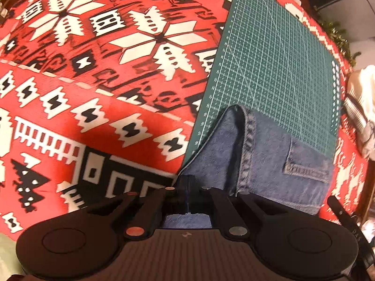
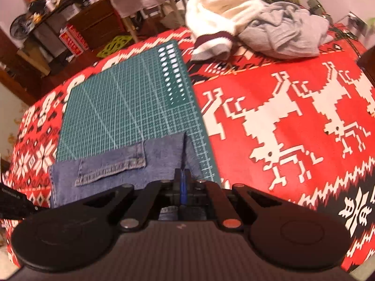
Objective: Fold clothes
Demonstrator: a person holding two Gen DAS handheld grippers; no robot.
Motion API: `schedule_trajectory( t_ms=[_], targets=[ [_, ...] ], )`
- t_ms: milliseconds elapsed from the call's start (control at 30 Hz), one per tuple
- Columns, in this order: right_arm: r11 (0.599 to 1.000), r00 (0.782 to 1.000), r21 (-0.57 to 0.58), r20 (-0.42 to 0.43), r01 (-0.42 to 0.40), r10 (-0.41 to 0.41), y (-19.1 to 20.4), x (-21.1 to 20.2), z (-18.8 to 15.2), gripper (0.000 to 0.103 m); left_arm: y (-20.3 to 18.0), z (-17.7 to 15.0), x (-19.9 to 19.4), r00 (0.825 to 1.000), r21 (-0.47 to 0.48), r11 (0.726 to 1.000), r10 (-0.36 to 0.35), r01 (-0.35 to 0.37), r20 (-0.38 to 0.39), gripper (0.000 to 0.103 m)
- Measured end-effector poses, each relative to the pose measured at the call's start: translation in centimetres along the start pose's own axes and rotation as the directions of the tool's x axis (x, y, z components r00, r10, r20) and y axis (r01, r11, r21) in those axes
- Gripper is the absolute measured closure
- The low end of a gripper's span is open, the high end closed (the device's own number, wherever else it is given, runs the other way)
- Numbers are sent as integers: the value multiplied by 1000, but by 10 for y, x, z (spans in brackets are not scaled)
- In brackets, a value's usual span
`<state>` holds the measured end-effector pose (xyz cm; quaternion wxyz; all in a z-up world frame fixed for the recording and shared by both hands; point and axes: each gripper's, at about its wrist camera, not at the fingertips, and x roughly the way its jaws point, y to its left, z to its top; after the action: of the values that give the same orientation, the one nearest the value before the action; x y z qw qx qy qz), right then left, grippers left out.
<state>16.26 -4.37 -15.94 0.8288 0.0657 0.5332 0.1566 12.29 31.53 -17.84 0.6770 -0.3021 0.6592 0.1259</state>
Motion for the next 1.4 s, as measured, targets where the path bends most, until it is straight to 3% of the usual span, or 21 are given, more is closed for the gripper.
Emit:
schedule_trajectory(
  t_ms=[100,300,567,700,1000,1167,1400],
  targets=[
    [1000,1000,-1,-6,2,-2,0,2,-2,102,-2,-8,-2,998,26,998,54,-54,-6,100],
    [999,1000,30,-8,-20,20,-13,2,3,102,-5,-20,-1,996,57,994,91,-91,0,100],
    [999,999,25,-28,-27,28,-15,6,3,102,21,-41,-5,999,56,998,35,-33,-33,100],
    [999,999,20,-22,-30,30,-14,4,1,102,27,-55,-10,999,119,992,52,-53,9,100],
    [1000,999,5,-32,-30,30,-10,5,0,102,43,-83,-23,989,163,979,109,-125,102,100],
    [1000,999,-1,-33,-27,27,-9,6,0,102,55,-85,-37,974,151,972,154,-179,164,98],
    [1000,999,2,-39,-30,30,-9,7,0,102,93,-83,-46,965,57,970,225,-234,132,98]
  ],
)
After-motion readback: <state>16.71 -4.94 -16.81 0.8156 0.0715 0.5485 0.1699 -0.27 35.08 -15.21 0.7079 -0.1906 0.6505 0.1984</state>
